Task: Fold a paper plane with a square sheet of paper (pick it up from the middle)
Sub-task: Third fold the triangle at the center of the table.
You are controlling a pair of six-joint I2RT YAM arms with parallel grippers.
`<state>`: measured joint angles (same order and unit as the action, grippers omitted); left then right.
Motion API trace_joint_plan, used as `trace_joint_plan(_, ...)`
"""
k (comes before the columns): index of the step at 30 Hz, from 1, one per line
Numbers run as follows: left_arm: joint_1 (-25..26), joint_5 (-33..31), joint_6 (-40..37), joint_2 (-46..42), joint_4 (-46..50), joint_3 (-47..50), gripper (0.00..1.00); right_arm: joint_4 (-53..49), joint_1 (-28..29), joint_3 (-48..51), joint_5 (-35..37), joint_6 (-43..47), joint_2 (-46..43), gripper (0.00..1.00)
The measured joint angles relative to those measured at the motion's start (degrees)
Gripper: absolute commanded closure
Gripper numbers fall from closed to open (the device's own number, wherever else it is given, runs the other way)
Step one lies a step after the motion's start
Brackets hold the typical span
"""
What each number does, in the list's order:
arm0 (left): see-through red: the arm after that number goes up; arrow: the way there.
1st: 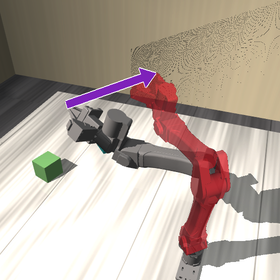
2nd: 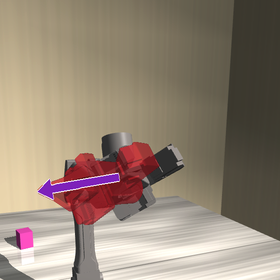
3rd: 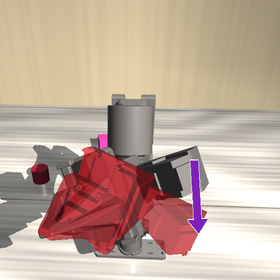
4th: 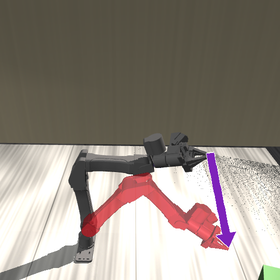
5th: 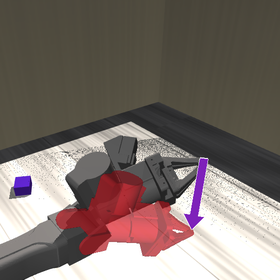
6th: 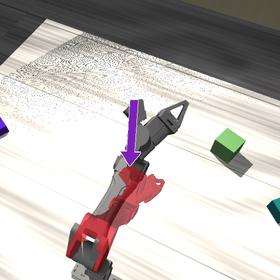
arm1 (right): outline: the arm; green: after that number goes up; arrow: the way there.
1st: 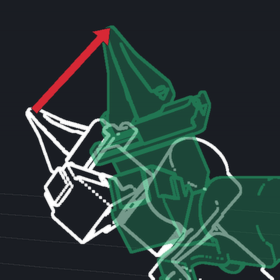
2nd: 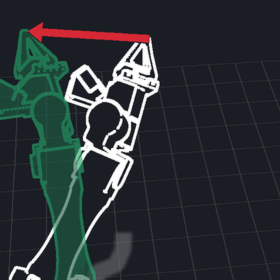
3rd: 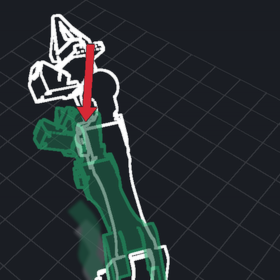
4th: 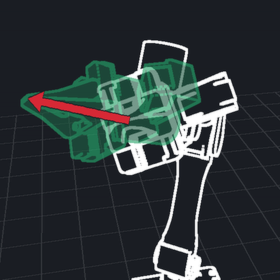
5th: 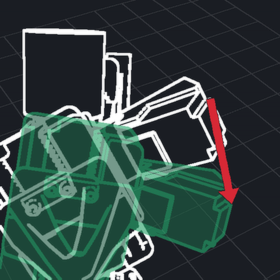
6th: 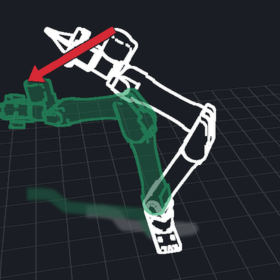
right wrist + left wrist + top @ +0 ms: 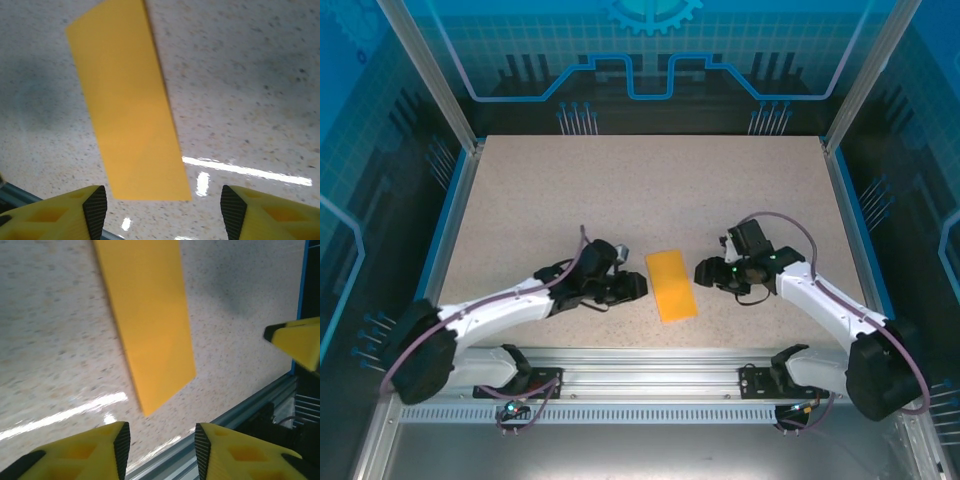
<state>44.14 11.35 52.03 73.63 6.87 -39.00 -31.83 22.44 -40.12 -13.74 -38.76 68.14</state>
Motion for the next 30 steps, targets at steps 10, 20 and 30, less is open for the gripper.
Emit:
trace_joint_plan(10, 4.35, 0.11, 1.66, 14.73, -4.68, -6.34, 0.82, 2.73, -1.16, 3.78, -6.56, 3.28, 2.60, 0.41)
trace_joint_plan(20, 8.17, 0.57, 2.45, 18.25, -5.64, -6.16, 0.83, 4.72, 2.84, 5.29, -7.37, 2.99, 4.22, 0.42)
trace_joint_plan(30, 8.17, 0.92, 1.51, 23.69, -5.46, -6.14, 0.87, 6.16, 3.93, 5.31, -7.34, 2.75, 5.03, 0.41)
